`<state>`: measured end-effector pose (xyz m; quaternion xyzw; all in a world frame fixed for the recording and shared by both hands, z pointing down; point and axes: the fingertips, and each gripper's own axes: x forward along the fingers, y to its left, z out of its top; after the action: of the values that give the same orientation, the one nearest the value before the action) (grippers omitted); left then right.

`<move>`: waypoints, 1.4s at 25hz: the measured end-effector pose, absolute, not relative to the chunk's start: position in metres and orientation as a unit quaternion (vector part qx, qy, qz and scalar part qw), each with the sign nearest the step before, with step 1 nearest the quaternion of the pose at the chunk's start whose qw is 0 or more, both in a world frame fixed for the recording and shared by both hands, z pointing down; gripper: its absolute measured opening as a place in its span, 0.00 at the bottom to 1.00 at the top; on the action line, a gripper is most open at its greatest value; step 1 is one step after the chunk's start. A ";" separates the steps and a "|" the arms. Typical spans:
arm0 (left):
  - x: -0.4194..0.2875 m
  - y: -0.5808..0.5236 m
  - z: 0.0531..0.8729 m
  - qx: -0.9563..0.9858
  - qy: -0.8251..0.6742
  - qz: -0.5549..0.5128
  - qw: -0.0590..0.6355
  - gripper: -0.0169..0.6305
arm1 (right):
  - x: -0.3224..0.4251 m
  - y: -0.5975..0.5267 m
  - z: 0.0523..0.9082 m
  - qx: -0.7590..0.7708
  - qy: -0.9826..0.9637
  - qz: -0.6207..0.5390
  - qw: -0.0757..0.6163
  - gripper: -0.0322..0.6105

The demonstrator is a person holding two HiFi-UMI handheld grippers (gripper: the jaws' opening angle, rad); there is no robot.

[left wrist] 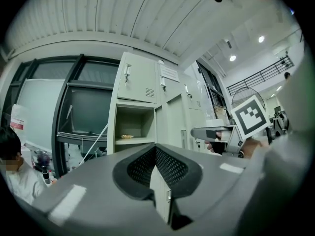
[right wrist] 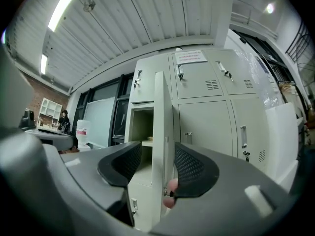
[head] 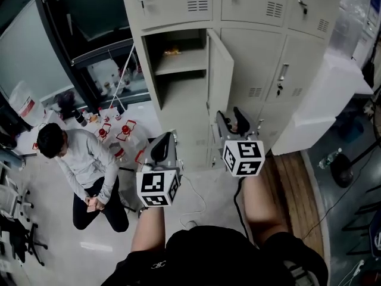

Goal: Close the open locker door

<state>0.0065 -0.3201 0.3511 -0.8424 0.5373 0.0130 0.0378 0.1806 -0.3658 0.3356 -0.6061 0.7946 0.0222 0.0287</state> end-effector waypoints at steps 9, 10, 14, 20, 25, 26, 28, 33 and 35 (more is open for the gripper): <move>-0.006 -0.325 0.355 -0.831 0.555 0.011 0.035 0.03 | 0.179 -0.386 0.344 -0.613 0.789 0.034 0.005 0.21; -0.006 -0.326 0.355 -0.830 0.556 0.010 0.035 0.03 | 0.178 -0.386 0.344 -0.612 0.790 0.036 0.006 0.21; -0.008 -0.327 0.356 -0.827 0.560 0.010 0.036 0.03 | 0.169 -0.386 0.344 -0.602 0.798 0.038 0.007 0.21; -0.021 -0.328 0.358 -0.817 0.575 0.010 0.034 0.03 | 0.147 -0.391 0.345 -0.590 0.807 0.030 0.007 0.21; -0.038 -0.323 0.360 -0.807 0.589 0.010 0.032 0.03 | 0.129 -0.394 0.343 -0.590 0.806 0.036 0.011 0.21; -0.042 -0.323 0.360 -0.805 0.593 0.010 0.032 0.03 | 0.125 -0.395 0.343 -0.589 0.808 0.036 0.010 0.21; -0.049 -0.323 0.360 -0.801 0.598 0.011 0.031 0.03 | 0.118 -0.397 0.344 -0.587 0.809 0.034 0.006 0.21; -0.063 -0.325 0.358 -0.798 0.602 0.015 0.032 0.03 | 0.100 -0.403 0.345 -0.592 0.805 0.032 0.002 0.21; -0.068 -0.327 0.360 -0.798 0.602 0.016 0.032 0.03 | 0.091 -0.405 0.344 -0.591 0.806 0.033 0.003 0.21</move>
<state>-0.0684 -0.3271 0.3598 -0.7976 0.6021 0.0158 0.0320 0.0909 -0.4052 0.3441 -0.5906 0.8063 0.0330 0.0032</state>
